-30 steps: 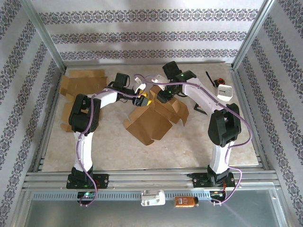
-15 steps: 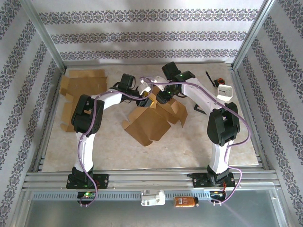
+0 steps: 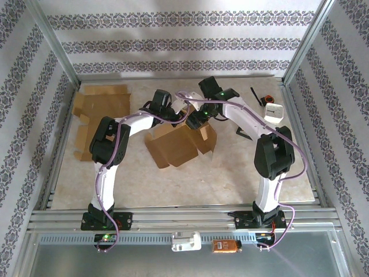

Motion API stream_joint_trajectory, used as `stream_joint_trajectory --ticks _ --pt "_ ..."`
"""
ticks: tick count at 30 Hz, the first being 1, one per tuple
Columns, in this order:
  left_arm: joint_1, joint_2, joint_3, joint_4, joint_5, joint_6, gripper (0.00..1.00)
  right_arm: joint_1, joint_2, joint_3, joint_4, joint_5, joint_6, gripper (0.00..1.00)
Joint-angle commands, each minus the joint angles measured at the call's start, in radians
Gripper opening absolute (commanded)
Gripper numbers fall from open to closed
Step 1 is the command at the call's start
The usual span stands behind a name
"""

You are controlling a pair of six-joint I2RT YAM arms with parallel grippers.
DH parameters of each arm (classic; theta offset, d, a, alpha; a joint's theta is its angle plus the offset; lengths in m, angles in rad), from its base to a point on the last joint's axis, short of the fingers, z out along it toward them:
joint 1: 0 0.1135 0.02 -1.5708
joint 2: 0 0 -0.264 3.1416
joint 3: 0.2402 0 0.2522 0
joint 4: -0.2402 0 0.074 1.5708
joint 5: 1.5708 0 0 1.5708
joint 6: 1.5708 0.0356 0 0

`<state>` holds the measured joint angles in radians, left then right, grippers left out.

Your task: Fold the paper box

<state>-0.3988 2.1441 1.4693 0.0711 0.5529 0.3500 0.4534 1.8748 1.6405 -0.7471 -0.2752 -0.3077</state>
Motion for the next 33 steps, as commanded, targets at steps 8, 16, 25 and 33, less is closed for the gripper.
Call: stream_joint_trajectory --ticks 8,16,25,33 --pt "-0.045 -0.043 -0.124 0.061 -0.140 -0.018 0.12 -0.184 -0.255 -0.239 0.375 -0.310 0.531 0.90" --pt "-0.046 -0.040 -0.112 0.048 -0.129 -0.034 0.22 -0.199 -0.197 -0.280 0.372 -0.294 0.577 0.89" --pt "-0.045 -0.065 -0.146 0.130 -0.102 -0.040 0.27 -0.199 -0.111 -0.285 0.361 -0.302 0.557 0.71" --pt "-0.011 -0.037 -0.053 0.105 -0.058 -0.051 0.73 -0.194 -0.062 -0.227 0.298 -0.344 0.473 0.65"
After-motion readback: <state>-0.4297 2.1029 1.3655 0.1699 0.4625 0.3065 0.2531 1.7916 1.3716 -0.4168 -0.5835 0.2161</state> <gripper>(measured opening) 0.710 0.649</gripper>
